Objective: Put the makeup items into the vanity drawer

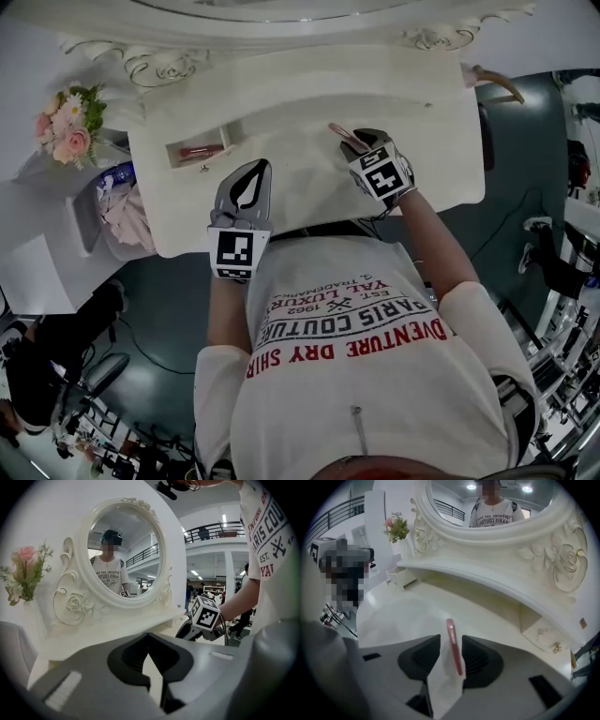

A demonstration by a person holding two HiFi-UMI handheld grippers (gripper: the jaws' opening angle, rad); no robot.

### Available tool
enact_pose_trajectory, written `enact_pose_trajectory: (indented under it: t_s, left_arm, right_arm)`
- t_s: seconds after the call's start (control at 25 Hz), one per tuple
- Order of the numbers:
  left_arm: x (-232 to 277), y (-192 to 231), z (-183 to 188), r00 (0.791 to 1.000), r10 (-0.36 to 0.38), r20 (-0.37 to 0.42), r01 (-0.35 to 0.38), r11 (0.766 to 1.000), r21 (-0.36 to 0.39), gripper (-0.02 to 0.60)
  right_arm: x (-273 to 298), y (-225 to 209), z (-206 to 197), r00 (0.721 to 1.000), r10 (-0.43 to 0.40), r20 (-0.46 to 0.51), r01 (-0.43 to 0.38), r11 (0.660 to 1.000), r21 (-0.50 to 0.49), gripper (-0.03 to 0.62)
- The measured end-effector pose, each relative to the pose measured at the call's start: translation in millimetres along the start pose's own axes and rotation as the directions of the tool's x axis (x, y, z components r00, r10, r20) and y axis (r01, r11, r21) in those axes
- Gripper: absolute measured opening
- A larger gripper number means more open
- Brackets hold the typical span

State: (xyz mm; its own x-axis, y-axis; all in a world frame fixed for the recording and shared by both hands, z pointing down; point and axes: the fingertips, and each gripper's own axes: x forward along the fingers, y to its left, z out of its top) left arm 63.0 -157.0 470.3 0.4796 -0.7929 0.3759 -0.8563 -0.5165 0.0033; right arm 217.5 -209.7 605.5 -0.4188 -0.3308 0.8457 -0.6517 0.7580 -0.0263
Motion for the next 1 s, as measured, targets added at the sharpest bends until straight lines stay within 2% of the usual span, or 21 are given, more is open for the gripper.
enact_pose_trajectory:
  t_s: [0.12, 0.44, 0.48, 0.52, 0.64, 0.8, 1.0]
  left_arm:
    - [9, -10, 0, 1.0, -0.001, -0.009, 0.001, 1.0, 0.019, 0.008]
    - [14, -14, -3, 0.999, 0.031, -0.017, -0.031, 0.999, -0.024, 0.008]
    - [14, -14, -2, 0.999, 0.035, -0.014, -0.035, 0.999, -0.026, 0.008]
    - [13, -14, -1, 0.999, 0.038, -0.01, -0.039, 0.999, -0.027, 0.008]
    - [8, -10, 4, 0.999, 0.05, 0.004, -0.05, 0.998, -0.026, 0.008]
    - [-7, 3, 10, 0.997, 0.069, 0.031, -0.068, 0.997, -0.03, 0.008]
    - [-32, 27, 16, 0.993, 0.098, 0.064, -0.096, 0.995, -0.041, 0.008]
  right_arm:
    - [8, -10, -10, 1.0, 0.004, -0.023, -0.005, 1.0, -0.008, 0.115]
    - [15, -10, -14, 0.996, 0.053, -0.067, -0.053, 0.999, -0.002, 0.106]
    - [15, -11, -15, 0.996, 0.055, -0.077, -0.055, 0.998, -0.004, 0.094]
    - [15, -12, -15, 0.995, 0.056, -0.087, -0.057, 0.998, -0.008, 0.052]
    - [15, -9, -13, 0.993, 0.062, -0.098, -0.065, 0.998, -0.025, 0.052]
    - [13, 8, 7, 0.994, 0.074, -0.075, -0.079, 0.995, -0.064, 0.052]
    - [9, 45, 57, 0.993, 0.12, 0.0, -0.119, 0.983, -0.137, 0.052]
